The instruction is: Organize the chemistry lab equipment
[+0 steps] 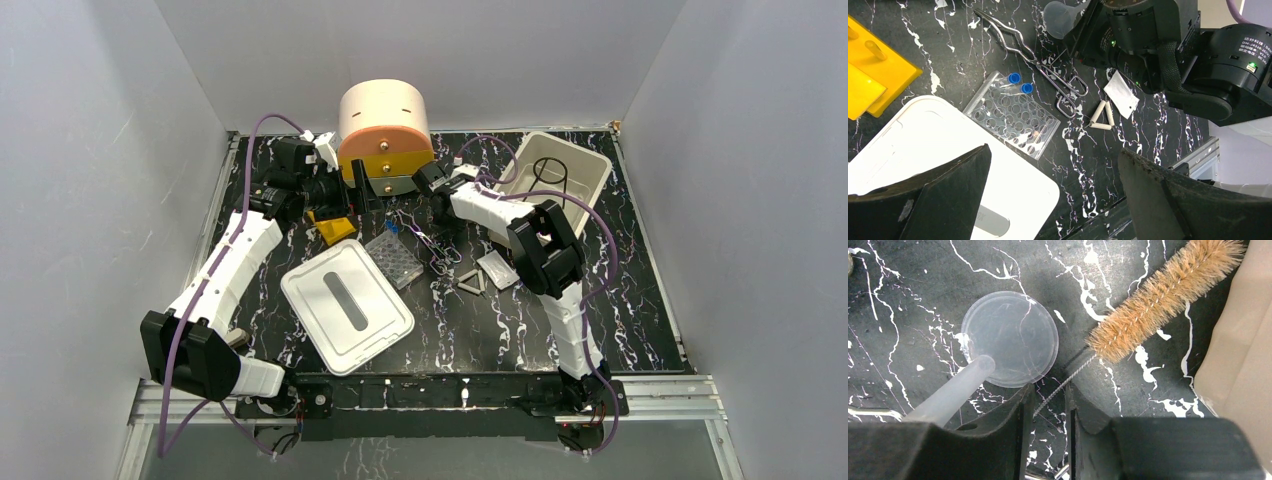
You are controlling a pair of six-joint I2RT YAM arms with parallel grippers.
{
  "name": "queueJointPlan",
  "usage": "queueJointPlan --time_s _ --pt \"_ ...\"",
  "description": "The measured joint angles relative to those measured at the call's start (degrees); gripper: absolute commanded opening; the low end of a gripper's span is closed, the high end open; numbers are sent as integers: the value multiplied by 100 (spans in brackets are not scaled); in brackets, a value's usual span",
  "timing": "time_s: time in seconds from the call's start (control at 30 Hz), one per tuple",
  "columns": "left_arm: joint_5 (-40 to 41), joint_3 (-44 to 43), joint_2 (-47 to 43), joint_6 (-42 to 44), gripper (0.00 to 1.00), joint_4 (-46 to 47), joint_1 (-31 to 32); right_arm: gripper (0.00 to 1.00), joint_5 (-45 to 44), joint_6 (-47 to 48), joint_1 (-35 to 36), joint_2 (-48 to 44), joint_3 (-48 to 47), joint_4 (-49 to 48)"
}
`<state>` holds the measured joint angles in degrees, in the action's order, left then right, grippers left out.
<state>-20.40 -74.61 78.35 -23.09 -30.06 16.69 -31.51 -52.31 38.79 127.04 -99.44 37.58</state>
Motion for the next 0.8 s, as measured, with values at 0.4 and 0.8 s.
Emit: queueJointPlan --time_s 0.4,0.8 --pt "-4 0 -9 7 98 -2 0 4 -131 -4 31 -35 85 -39" --pt "-2 0 -46 17 98 -4 0 0 -153 160 35 -575 243 -31"
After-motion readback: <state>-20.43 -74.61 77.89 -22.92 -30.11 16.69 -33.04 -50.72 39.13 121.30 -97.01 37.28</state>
